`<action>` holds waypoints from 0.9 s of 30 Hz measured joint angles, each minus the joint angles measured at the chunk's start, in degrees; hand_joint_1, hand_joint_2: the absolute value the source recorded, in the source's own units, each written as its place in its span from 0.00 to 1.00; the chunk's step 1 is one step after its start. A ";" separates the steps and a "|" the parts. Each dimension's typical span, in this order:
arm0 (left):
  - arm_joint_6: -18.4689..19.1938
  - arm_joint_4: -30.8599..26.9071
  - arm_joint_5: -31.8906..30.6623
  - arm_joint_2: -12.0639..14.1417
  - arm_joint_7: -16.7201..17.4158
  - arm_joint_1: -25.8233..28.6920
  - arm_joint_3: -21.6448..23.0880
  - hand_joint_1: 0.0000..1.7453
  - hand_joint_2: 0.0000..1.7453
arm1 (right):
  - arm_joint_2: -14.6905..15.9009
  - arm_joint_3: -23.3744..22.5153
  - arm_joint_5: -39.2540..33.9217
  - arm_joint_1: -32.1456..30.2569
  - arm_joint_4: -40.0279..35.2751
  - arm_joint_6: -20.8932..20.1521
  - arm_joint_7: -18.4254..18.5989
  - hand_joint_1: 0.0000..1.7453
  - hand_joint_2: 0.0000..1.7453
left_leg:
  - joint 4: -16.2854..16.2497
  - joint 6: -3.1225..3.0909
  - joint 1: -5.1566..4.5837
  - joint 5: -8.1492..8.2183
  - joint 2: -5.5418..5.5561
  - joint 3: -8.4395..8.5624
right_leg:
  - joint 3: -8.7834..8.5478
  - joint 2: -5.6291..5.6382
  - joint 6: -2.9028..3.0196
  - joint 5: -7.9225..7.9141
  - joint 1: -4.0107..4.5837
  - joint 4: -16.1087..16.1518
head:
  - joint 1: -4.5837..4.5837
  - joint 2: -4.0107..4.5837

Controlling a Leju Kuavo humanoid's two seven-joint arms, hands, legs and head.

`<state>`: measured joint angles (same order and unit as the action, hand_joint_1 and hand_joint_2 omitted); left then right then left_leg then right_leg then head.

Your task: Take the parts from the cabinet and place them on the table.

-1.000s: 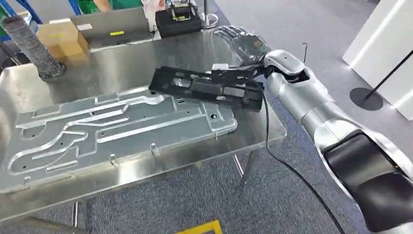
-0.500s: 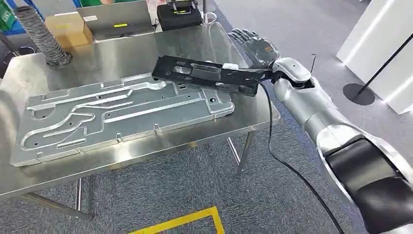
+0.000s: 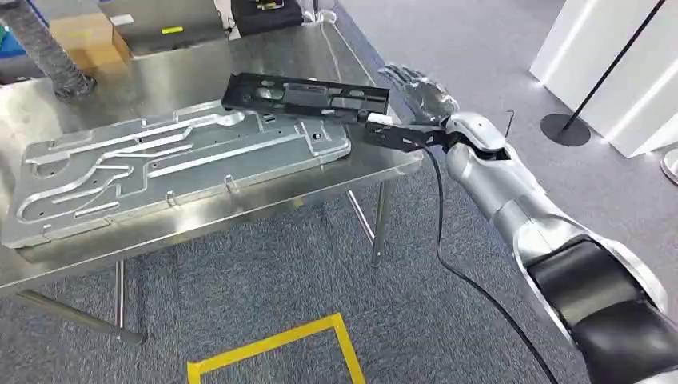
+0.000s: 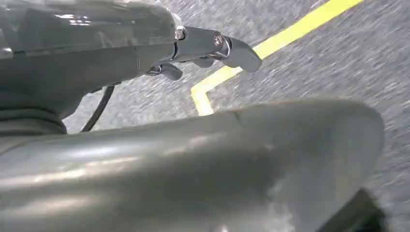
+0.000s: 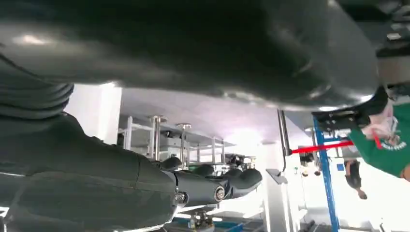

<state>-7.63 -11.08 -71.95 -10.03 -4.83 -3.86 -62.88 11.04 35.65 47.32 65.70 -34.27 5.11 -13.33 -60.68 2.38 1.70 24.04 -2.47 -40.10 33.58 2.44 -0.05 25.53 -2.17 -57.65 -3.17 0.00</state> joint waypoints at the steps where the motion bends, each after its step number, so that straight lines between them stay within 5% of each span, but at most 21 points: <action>1: 0.00 0.00 0.00 0.00 0.00 0.19 0.00 0.00 0.00 | 0.26 -0.26 0.00 -0.01 0.00 0.00 -0.04 0.00 0.00 | -4.54 -0.08 -0.03 3.77 0.80 -1.07 | 0.77 -0.02 0.17 -0.61 0.12 0.00 | -0.02 0.00; 3: -0.07 0.00 0.00 0.00 0.00 0.23 0.00 0.00 0.00 | 0.72 -0.31 0.00 -0.03 0.00 -0.02 -0.09 0.00 0.00 | -13.98 -0.18 -0.05 8.71 1.30 -2.40 | 2.40 -0.01 0.55 -1.98 0.61 -0.08 | -0.02 0.00; 5: -0.09 0.00 0.00 0.00 0.00 0.16 0.00 0.00 0.00 | 0.87 -0.31 0.02 -0.11 0.00 -0.09 -0.09 0.00 0.00 | -15.82 -0.71 -0.20 7.26 1.32 -0.49 | 3.90 0.10 0.73 -3.18 1.14 -0.15 | -0.02 0.00; 7: -0.09 0.00 -0.06 0.02 -0.02 0.09 0.00 0.00 0.00 | 0.87 -0.46 0.02 -0.11 0.00 -0.06 -0.09 0.00 0.00 | -9.04 -2.06 -0.87 3.82 1.25 5.63 | 5.26 0.31 0.76 -4.42 1.65 -0.21 | -0.02 0.00; 8: -0.09 0.00 -0.15 0.04 -0.02 0.00 0.00 0.00 0.00 | 0.87 -0.66 0.02 -0.12 0.00 0.13 -0.09 0.00 0.00 | -4.50 -2.87 -1.32 3.61 1.00 9.12 | 5.68 0.35 0.75 -4.97 1.81 -0.21 | -0.02 0.00; 9: -0.09 -0.02 -0.22 0.40 -0.02 -0.21 0.00 0.00 0.00 | 0.87 -0.98 0.00 -0.28 -0.02 0.53 -0.02 0.00 0.00 | 0.71 -3.99 -1.99 5.95 -0.31 13.16 | 6.19 0.33 0.50 -5.45 2.08 -0.16 | -0.02 0.00; 10: -0.11 -0.02 -0.26 0.42 -0.04 -0.44 0.02 0.00 0.00 | 1.01 -1.49 -0.02 -0.59 -0.02 1.10 0.15 0.00 0.00 | 4.05 -3.29 -2.09 6.84 -0.40 14.52 | 6.36 0.12 0.24 -6.04 2.01 -0.14 | 0.00 0.00; 13: -0.09 0.00 -0.28 0.37 0.04 -0.36 0.02 0.00 0.00 | 1.01 -2.60 -0.07 -2.42 -0.30 2.10 0.46 0.00 0.00 | 4.74 -3.68 -2.50 5.41 -0.18 13.47 | 6.43 -0.17 -0.74 -8.24 2.06 1.13 | -0.02 0.00; 14: -0.09 0.02 -0.28 0.37 0.18 -0.30 0.02 0.00 0.00 | 0.96 -2.93 0.00 -2.91 -0.37 2.10 0.48 0.00 0.00 | 5.45 -3.97 -1.61 4.31 -0.90 13.22 | 6.79 -0.13 -0.97 -7.50 1.74 0.98 | 0.00 0.00; 16: -0.24 0.02 -0.28 0.42 0.33 -0.24 0.00 0.00 0.00 | 0.35 -3.61 0.61 -2.90 -0.35 2.08 0.48 0.00 0.00 | 5.65 -5.00 -1.77 2.94 -1.57 11.54 | 8.82 -0.88 -2.08 -0.10 1.65 -4.19 | -0.02 0.00; 17: -0.26 0.02 -0.28 0.42 0.33 -0.21 0.00 0.00 0.00 | -0.09 -4.15 0.83 -2.97 -0.33 2.08 0.48 0.00 0.00 | 5.64 -4.84 -1.82 2.32 -1.82 10.79 | 10.01 -1.05 -2.56 3.49 1.61 -8.82 | 0.00 0.00; 18: -0.24 0.02 -0.28 0.42 0.44 -0.22 0.00 0.00 0.00 | -0.48 -4.53 0.98 -3.13 -0.26 2.10 0.48 0.00 0.00 | 5.59 -4.78 -1.85 1.74 -1.96 10.02 | 11.06 -1.16 -2.96 5.44 1.55 -13.18 | 0.00 0.00; 19: -0.26 0.02 -0.31 0.42 0.57 -0.21 0.00 0.00 0.00 | -0.85 -4.81 1.01 -3.32 -0.15 2.21 0.48 0.00 0.00 | 5.50 -4.62 -1.77 1.16 -2.17 9.20 | 11.69 -1.20 -3.28 5.44 1.42 -16.50 | 0.00 0.00; 20: -0.28 0.02 -0.28 0.39 0.63 -0.22 0.00 0.00 0.00 | -1.20 -5.07 1.01 -3.65 -0.04 2.38 0.42 0.00 0.00 | 5.35 -4.35 -1.64 0.60 -2.29 8.29 | 11.29 -1.29 -3.59 3.68 1.24 -17.65 | -0.02 0.00; 22: -0.46 0.02 0.00 0.39 0.66 -0.21 -0.02 0.00 0.00 | -1.57 -5.96 1.18 -4.15 0.15 3.08 0.11 0.00 0.00 | 4.68 -3.70 -1.16 -0.21 -2.36 6.51 | 6.85 -1.37 -4.22 -0.50 0.68 -12.85 | 0.00 0.00; 23: -0.55 0.02 0.09 0.39 0.66 -0.25 -0.04 0.00 0.00 | -1.60 -6.30 1.36 -4.17 0.24 3.41 0.09 0.00 0.00 | 4.13 -3.37 -0.99 -0.45 -2.28 5.74 | 3.11 -1.11 -4.49 -0.90 0.28 -7.71 | -0.02 0.00; 24: -0.70 0.00 0.28 0.46 0.66 -0.31 -0.07 0.00 0.00 | -1.60 -6.64 1.53 -4.06 0.35 3.58 0.09 0.00 0.00 | 3.55 -3.06 -1.15 -0.55 -2.14 5.08 | -0.46 0.35 -4.65 0.35 -0.04 -2.86 | 0.00 0.00; 25: -0.74 0.02 0.35 0.44 0.63 -0.42 -0.09 0.00 0.00 | -1.60 -6.91 1.68 -4.09 0.37 3.67 0.11 0.00 0.00 | 3.04 -2.69 -1.17 -0.76 -1.97 4.50 | -2.32 0.72 -3.61 2.03 0.43 0.81 | -0.04 0.00; 26: -0.76 0.02 0.35 0.44 0.63 -0.40 -0.09 0.00 0.00 | -1.60 -7.24 1.86 -4.43 0.57 3.78 0.11 0.00 0.00 | 3.10 -2.01 -1.10 -1.56 -1.86 4.39 | -1.48 0.11 -2.32 1.50 0.67 0.43 | -0.02 0.00; 27: -0.76 0.02 0.41 0.44 0.68 -0.36 -0.11 0.00 0.00 | -1.60 -7.30 2.05 -4.60 0.83 3.80 0.13 0.00 0.00 | 3.17 -1.65 -0.92 -1.94 -1.67 4.20 | -1.36 -0.14 -2.08 1.33 0.95 0.44 | 0.00 0.00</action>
<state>-8.39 -11.06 -71.54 -9.60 -4.15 -4.21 -62.99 9.44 28.35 49.37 61.11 -33.44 8.92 -13.20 -57.52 0.74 0.78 22.10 -4.14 -35.90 32.21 2.31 -2.13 26.86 -1.23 -57.21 -3.17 0.00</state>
